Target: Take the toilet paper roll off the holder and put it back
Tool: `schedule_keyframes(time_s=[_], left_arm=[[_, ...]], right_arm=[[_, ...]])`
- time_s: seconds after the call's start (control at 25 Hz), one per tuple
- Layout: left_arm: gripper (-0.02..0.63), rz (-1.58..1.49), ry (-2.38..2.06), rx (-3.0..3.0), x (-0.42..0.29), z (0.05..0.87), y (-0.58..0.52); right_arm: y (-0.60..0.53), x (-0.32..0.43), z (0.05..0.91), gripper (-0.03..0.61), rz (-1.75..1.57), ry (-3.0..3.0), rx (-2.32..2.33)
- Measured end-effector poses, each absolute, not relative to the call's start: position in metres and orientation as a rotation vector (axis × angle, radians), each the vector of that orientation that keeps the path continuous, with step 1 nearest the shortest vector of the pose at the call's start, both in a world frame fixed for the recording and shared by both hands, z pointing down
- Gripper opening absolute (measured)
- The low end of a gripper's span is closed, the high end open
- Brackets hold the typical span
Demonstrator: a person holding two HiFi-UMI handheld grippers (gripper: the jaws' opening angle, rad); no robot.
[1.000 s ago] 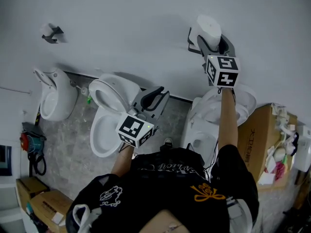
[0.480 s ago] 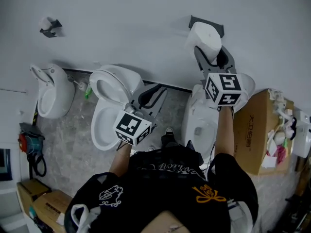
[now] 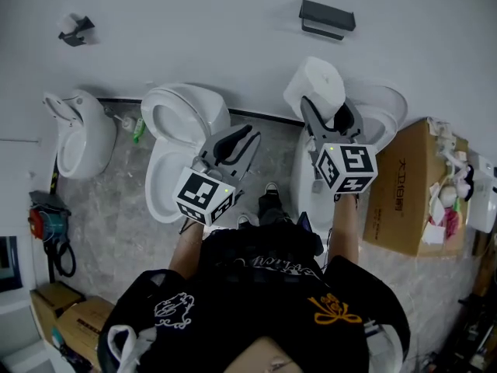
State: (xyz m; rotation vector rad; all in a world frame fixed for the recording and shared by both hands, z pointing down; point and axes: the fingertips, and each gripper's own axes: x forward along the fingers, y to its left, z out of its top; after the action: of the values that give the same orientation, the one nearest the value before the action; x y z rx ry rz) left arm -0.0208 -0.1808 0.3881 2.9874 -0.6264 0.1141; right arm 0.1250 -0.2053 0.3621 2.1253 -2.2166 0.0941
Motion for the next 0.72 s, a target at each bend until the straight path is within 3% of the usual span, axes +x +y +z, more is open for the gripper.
schedule_keyframes(time_s=[0.72], left_arm=[[0.074, 0.126, -0.566, 3.002, -0.039, 0.411, -0.13]], right_arm=[[-0.119, 0.069, 0.449, 0.293, 0.313, -2.177, 2.126]])
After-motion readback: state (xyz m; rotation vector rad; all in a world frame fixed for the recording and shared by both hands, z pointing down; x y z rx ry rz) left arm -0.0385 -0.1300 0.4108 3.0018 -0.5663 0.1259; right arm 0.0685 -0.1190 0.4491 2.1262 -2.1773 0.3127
